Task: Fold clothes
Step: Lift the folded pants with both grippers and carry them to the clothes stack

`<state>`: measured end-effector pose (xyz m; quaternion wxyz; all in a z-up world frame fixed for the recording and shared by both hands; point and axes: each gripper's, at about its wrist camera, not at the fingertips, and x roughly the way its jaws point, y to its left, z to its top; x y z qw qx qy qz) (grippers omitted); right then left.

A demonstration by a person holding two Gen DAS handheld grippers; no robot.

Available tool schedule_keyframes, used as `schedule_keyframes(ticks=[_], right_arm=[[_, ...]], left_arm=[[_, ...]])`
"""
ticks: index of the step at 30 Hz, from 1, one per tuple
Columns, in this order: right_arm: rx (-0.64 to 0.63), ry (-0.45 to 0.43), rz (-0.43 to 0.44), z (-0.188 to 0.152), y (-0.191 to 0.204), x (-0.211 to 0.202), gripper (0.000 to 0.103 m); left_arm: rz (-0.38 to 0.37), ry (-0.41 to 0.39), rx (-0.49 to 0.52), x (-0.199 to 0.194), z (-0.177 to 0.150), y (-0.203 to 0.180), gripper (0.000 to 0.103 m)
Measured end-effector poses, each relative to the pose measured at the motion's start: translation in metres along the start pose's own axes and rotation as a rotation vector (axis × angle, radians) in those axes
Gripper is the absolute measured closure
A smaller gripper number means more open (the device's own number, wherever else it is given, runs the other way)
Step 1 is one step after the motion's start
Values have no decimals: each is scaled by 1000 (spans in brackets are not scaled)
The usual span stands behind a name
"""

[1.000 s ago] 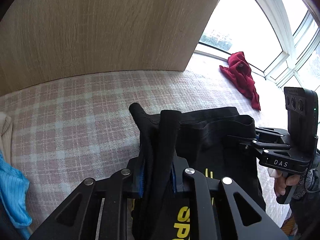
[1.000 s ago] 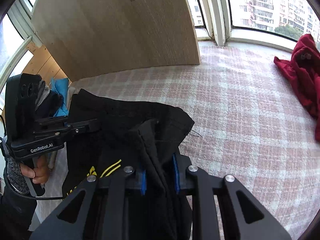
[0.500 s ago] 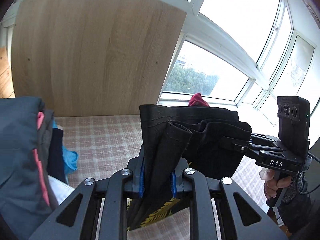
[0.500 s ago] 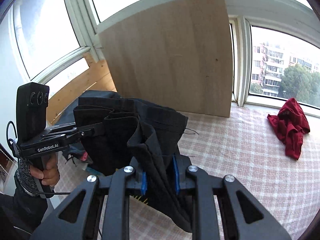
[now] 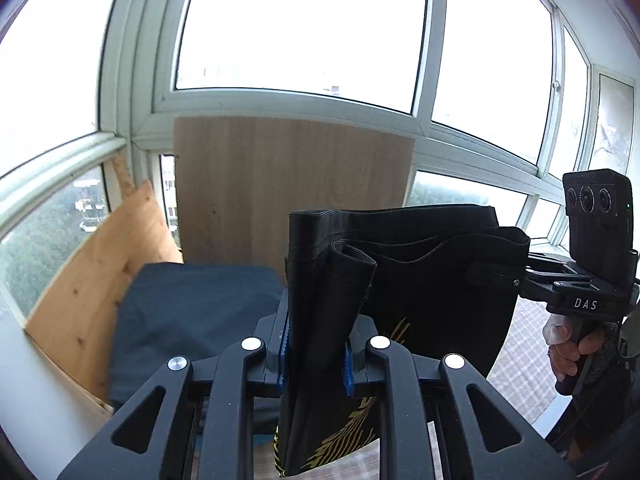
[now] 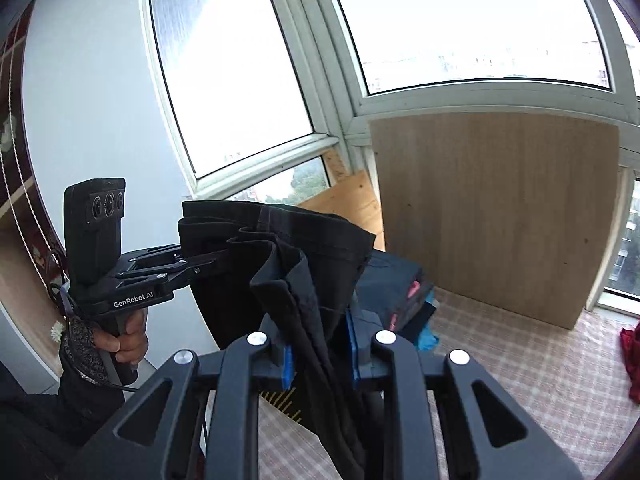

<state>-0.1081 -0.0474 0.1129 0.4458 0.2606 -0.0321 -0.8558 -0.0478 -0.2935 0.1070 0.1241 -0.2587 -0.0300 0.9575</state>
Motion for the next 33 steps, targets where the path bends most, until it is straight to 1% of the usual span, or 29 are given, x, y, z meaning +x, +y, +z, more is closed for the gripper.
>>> schedule_keyframes(ticks=[2,4,6,8,11,14,18,21,23,24,25,26,28,29,30,31,33], right_arm=[[17,-10,45,16,12,17,84],[36,-8,82,33,18,41,84],[54,5,96,46,20,69,84],[104,38,103,52,8,103,84],[188,91,102,55,-18,154,84],[257,150,72,44,-49,198,84],[283,220,17,35,-87,248,84],[287,279,-11,28,-110,278,82],[261,322,-52,25,-118,294,78],[249,343,-74,24,-122,301,74],[241,363,-105,23,-126,306,71],[239,387,-136,22,-131,309,69],[254,406,-192,24,-141,308,69],[268,390,-204,25,-146,301,69],[284,361,-211,27,-151,290,70],[295,324,-214,32,-154,281,69],[265,253,-216,41,-148,265,69]], left_arm=[[40,-22,18,-13,15,19,85],[68,-31,12,-20,33,44,85],[89,-28,-4,-17,49,70,84],[111,-13,-16,-7,59,96,84],[145,37,-29,28,66,127,84],[148,114,-67,77,63,157,84],[146,206,-82,143,53,183,84],[149,267,-92,184,46,194,83],[161,310,-107,208,42,202,82],[170,330,-114,218,40,205,80],[184,348,-122,227,38,208,78],[197,365,-129,235,36,212,78],[213,392,-143,245,33,217,77],[223,395,-142,246,33,218,76],[239,390,-132,245,35,219,74],[253,385,-121,244,37,219,74],[281,363,-94,237,43,217,74]])
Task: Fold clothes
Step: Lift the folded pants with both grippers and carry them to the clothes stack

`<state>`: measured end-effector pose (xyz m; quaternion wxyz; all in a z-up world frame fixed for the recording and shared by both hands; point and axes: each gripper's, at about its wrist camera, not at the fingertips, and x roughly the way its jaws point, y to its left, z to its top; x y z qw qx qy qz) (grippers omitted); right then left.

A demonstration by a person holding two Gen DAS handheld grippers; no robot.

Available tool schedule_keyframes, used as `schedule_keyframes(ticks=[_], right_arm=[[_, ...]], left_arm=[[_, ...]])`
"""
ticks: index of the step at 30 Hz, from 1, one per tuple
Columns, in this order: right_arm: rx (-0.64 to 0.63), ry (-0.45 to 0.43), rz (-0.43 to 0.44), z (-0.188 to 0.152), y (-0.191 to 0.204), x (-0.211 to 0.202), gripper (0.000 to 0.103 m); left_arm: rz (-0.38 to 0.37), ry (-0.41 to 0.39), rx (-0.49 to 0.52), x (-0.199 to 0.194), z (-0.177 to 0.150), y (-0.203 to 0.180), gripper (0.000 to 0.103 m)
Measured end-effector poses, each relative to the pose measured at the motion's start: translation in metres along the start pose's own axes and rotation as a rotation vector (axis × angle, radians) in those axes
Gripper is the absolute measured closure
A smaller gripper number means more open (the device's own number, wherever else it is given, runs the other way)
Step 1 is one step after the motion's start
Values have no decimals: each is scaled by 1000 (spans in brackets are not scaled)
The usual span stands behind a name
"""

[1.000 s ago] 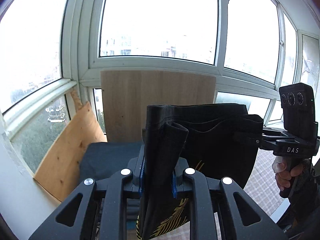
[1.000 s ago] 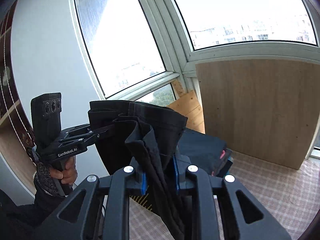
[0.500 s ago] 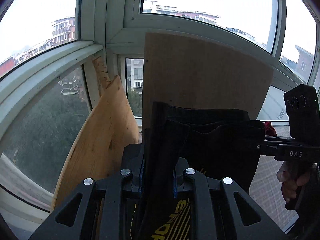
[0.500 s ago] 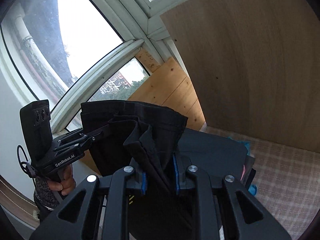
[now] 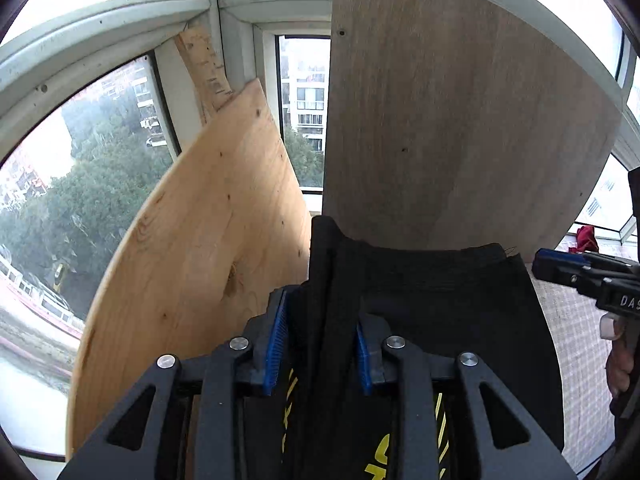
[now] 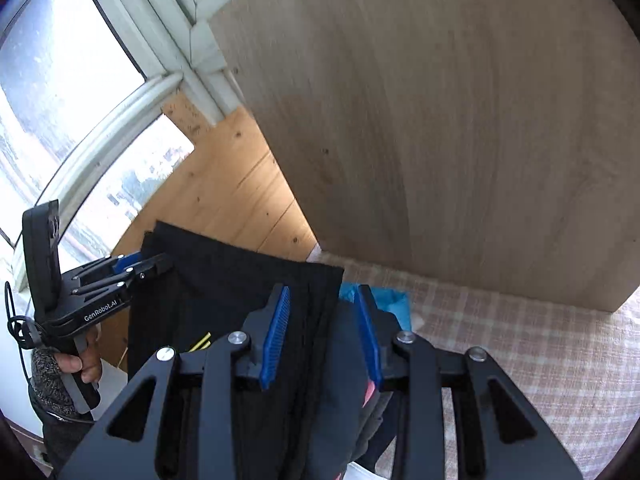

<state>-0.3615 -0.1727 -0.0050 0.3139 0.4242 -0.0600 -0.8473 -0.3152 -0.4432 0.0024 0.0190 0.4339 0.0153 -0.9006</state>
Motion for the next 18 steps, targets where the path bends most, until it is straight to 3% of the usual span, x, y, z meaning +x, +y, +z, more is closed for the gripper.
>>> schedule_keyframes(ticks=[2,6,8,12,15,18], right_arm=[[-75,-35,33,1,17,-9,69],[-240,-2,57,-6,62,8,70],[-274,22,17,-9,69,25,70],[-178,90,-24,-9,46,56,69],[-86,173,-12,-15,18,71,69],[-12,196,-20,-14,3,68,69]], left_arm=[[36,-28,21,-9,4,0,72],[65,-70,31,-26,10,1,72],[15,-85,23,-33,3,-2,72],[-16,-25,71,-12,-11,-17,72],[-16,47,48,23,-15,-16,72],[-13,84,-2,45,-15,-9,72]])
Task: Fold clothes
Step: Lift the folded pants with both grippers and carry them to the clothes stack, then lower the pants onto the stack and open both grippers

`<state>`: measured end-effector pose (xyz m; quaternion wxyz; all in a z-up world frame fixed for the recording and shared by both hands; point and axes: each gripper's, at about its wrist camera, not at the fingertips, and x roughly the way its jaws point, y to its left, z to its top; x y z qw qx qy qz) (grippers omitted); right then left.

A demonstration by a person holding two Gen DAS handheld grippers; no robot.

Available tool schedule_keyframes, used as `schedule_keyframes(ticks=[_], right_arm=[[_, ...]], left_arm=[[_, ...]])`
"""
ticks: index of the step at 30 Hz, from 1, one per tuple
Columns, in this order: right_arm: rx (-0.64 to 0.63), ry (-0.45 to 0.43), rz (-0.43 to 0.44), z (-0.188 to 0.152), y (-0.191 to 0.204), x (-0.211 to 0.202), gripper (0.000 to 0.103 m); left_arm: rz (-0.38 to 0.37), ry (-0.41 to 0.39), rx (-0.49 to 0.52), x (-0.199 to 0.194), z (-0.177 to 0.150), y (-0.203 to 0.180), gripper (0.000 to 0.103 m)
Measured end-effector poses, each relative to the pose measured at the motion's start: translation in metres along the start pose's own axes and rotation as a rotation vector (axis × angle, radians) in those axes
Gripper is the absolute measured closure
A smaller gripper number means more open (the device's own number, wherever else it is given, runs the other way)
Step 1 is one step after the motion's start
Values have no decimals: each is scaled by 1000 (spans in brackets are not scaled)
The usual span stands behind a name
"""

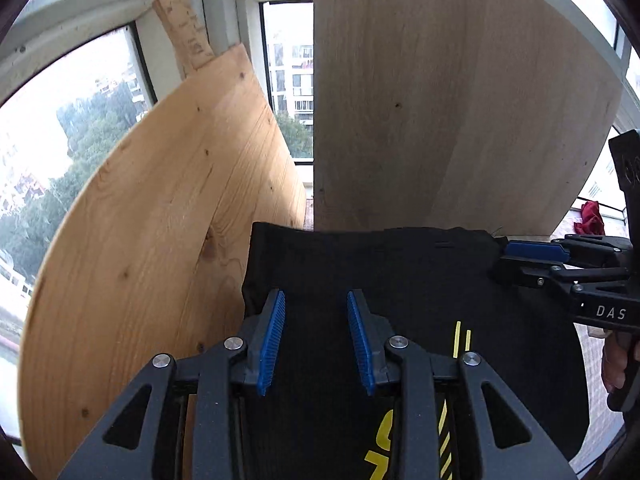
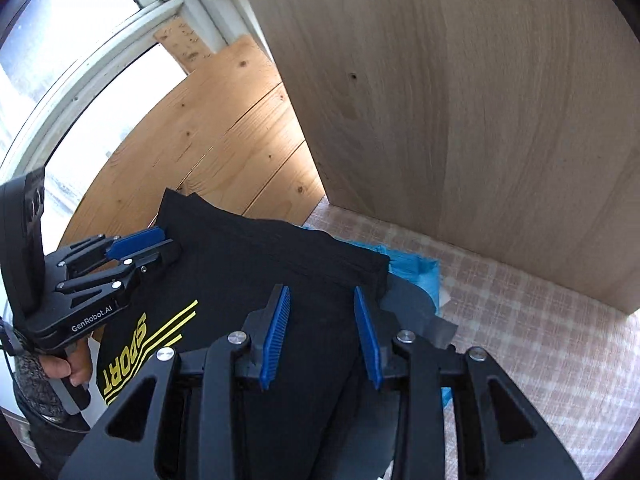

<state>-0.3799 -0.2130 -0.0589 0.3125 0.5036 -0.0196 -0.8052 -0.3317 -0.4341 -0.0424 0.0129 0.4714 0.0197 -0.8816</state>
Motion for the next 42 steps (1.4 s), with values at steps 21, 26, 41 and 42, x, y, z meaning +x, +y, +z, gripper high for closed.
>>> schedule_keyframes(ticks=[21,26,41,42], right_arm=[[12,-241,-363,-216,-5,-205,46],[55,-230,-387,-269,-15,-225,46],[-19,-273,-431,-349,-11,-289,46],[-23,-271,-433,-353,-13,-291,46]], left_arm=[[65,-223,-33,-193,-199,-109,26],[44,-128,-56,-197,-255,-142,26],[-2,-111,-109,-246,-321,-217,26],[-9,-110,-116,-248,-323,-222,26]])
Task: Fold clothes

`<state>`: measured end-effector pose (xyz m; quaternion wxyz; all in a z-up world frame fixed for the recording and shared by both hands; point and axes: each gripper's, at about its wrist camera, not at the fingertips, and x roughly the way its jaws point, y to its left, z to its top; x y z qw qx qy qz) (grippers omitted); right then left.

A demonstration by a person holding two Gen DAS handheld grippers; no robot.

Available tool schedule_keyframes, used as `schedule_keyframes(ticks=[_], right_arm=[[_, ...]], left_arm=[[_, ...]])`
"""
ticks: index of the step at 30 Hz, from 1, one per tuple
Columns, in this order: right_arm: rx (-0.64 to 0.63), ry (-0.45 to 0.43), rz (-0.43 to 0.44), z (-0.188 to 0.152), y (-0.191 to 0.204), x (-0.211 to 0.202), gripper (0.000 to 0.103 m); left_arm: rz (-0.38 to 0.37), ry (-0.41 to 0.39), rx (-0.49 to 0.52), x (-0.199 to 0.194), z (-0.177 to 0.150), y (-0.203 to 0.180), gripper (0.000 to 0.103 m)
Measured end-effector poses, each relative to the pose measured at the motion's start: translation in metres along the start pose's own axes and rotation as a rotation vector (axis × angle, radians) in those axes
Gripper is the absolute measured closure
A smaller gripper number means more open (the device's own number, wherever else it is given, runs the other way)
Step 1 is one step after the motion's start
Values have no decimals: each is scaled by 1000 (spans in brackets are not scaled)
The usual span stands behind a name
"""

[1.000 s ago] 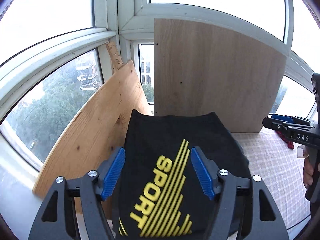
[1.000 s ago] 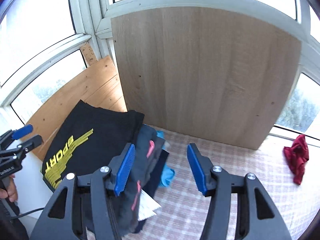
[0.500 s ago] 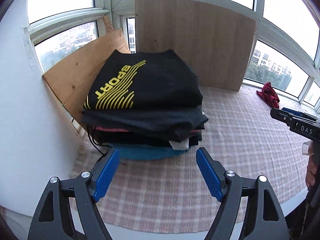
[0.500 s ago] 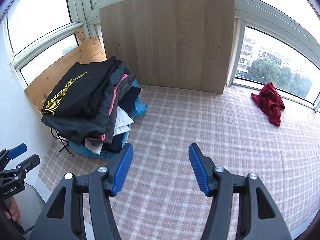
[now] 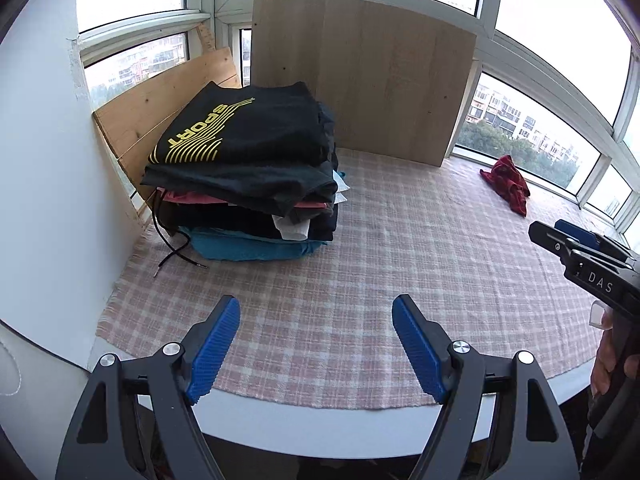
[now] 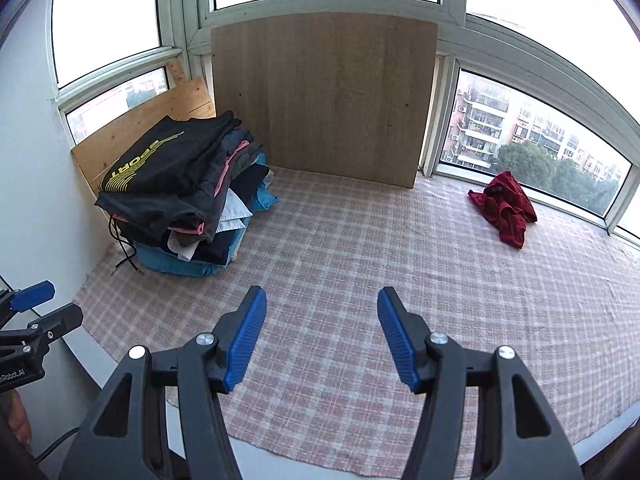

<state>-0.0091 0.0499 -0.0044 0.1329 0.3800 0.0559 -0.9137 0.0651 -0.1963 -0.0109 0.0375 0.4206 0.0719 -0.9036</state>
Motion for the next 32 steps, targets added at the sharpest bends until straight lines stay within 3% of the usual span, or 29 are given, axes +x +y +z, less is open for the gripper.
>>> schedule_keyframes(ticks=[15,32], right_arm=[[-8,24,16,-40,-36,-6,46],[-27,32,16,-39,-45,-1,46]], left_arm=[[34,32,-35,-12,-40,-37,26],[53,50,-16,-8,-41,-50,25]])
